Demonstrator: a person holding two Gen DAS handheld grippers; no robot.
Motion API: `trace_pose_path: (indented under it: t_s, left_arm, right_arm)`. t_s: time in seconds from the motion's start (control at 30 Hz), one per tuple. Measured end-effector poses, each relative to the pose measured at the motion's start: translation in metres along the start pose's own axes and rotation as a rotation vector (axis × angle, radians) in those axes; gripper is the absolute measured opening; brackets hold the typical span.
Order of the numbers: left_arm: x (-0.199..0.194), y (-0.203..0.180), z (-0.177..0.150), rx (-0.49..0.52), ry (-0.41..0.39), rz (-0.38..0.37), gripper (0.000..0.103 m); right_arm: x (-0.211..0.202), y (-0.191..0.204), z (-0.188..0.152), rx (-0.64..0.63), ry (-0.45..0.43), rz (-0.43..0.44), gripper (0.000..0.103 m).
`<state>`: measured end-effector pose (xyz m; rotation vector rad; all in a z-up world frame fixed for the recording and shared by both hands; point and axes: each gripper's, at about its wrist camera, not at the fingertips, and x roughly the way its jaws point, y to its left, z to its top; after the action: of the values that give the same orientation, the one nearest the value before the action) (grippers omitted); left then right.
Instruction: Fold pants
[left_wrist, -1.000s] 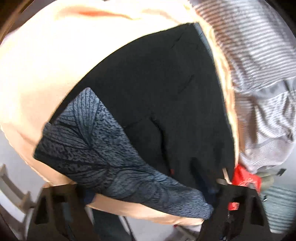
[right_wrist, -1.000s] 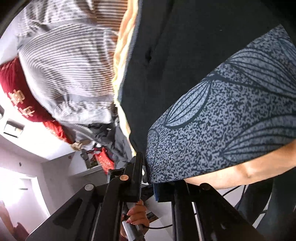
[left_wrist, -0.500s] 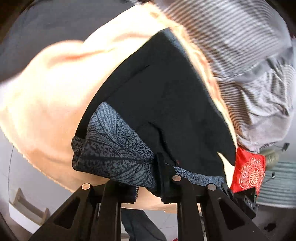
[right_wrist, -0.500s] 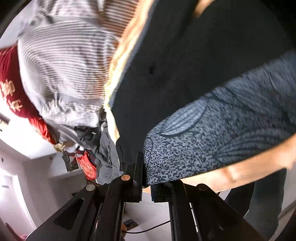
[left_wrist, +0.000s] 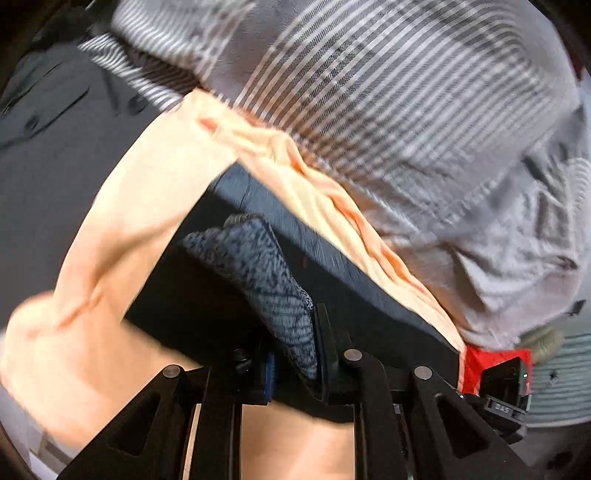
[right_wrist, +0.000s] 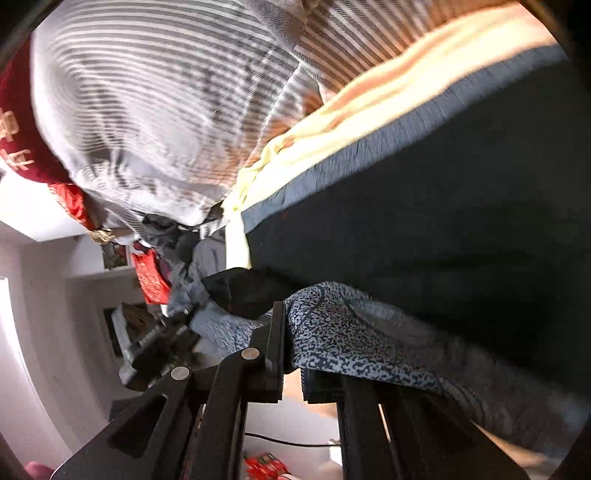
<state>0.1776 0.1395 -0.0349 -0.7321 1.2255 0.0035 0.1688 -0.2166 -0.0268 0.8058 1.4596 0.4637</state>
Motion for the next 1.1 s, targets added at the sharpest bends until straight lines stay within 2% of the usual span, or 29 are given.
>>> trace_pose_path:
  t_s: [0.13, 0.2, 0.27, 0.3, 0.33, 0.37, 0.43, 0.47, 0.53, 0.57, 0.6, 0.67, 0.73, 0.8, 0.87, 0.93, 0.97, 1.03, 1.1]
  left_arm:
    - [0.042, -0.006, 0.023, 0.011, -0.015, 0.08, 0.019]
    - [0.06, -0.01, 0.031, 0.007, -0.016, 0.124, 0.024]
    - [0.068, -0.007, 0.037, -0.014, -0.039, 0.165, 0.043]
    - [0.067, -0.008, 0.038, -0.023, -0.057, 0.186, 0.048]
    - [0.063, -0.008, 0.039, -0.026, -0.078, 0.215, 0.062]
    - [0.057, -0.009, 0.038, -0.023, -0.103, 0.24, 0.068]
    - [0.039, -0.014, 0.037, 0.021, -0.143, 0.287, 0.068]
    - [0.035, -0.017, 0.035, 0.055, -0.141, 0.318, 0.068]
    - [0.033, -0.029, 0.029, 0.136, -0.125, 0.383, 0.068]
    - [0.034, -0.034, 0.024, 0.175, -0.113, 0.4, 0.068]
    - [0.036, -0.039, 0.017, 0.21, -0.096, 0.406, 0.068]
    - [0.05, -0.05, 0.003, 0.247, -0.05, 0.391, 0.068]
    - [0.075, -0.061, -0.014, 0.275, 0.018, 0.377, 0.068]
    - [0.097, -0.074, -0.029, 0.311, 0.055, 0.383, 0.068]
    - [0.115, -0.079, -0.037, 0.34, 0.058, 0.442, 0.069]
    - [0.13, -0.077, -0.039, 0.337, 0.053, 0.5, 0.069]
    - [0.13, -0.077, -0.038, 0.337, 0.041, 0.503, 0.07]
    - [0.129, -0.081, -0.039, 0.358, 0.046, 0.518, 0.07]
    - [0.125, -0.085, -0.041, 0.383, 0.062, 0.545, 0.07]
  right_arm:
    - [0.034, -0.028, 0.064, 0.075, 0.058, -0.031, 0.008]
    - [0.05, -0.04, 0.085, 0.093, 0.08, -0.054, 0.01]
    - [0.065, -0.056, 0.102, 0.116, 0.107, -0.085, 0.01]
    - [0.074, -0.066, 0.109, 0.132, 0.126, -0.1, 0.011]
    - [0.079, -0.071, 0.112, 0.14, 0.138, -0.11, 0.011]
    - [0.082, -0.075, 0.115, 0.147, 0.149, -0.118, 0.011]
    - [0.082, -0.078, 0.115, 0.162, 0.155, -0.101, 0.014]
    - [0.079, -0.075, 0.114, 0.154, 0.151, -0.094, 0.021]
    - [0.066, -0.059, 0.112, 0.093, 0.127, -0.101, 0.053]
    - [0.059, -0.049, 0.11, 0.053, 0.106, -0.104, 0.078]
    - [0.049, -0.038, 0.108, 0.014, 0.075, -0.105, 0.083]
    - [0.032, -0.018, 0.101, -0.058, 0.032, -0.085, 0.083]
    - [0.025, -0.002, 0.09, -0.112, 0.043, -0.032, 0.082]
    - [0.031, 0.001, 0.08, -0.137, 0.089, -0.018, 0.082]
    - [0.052, -0.001, 0.072, -0.165, 0.148, -0.1, 0.082]
    - [0.071, -0.013, 0.074, -0.19, 0.166, -0.249, 0.08]
    - [0.072, -0.021, 0.078, -0.192, 0.151, -0.309, 0.068]
    - [0.055, -0.027, 0.083, -0.142, 0.094, -0.258, 0.066]
    - [0.03, -0.026, 0.08, -0.146, 0.024, -0.25, 0.07]
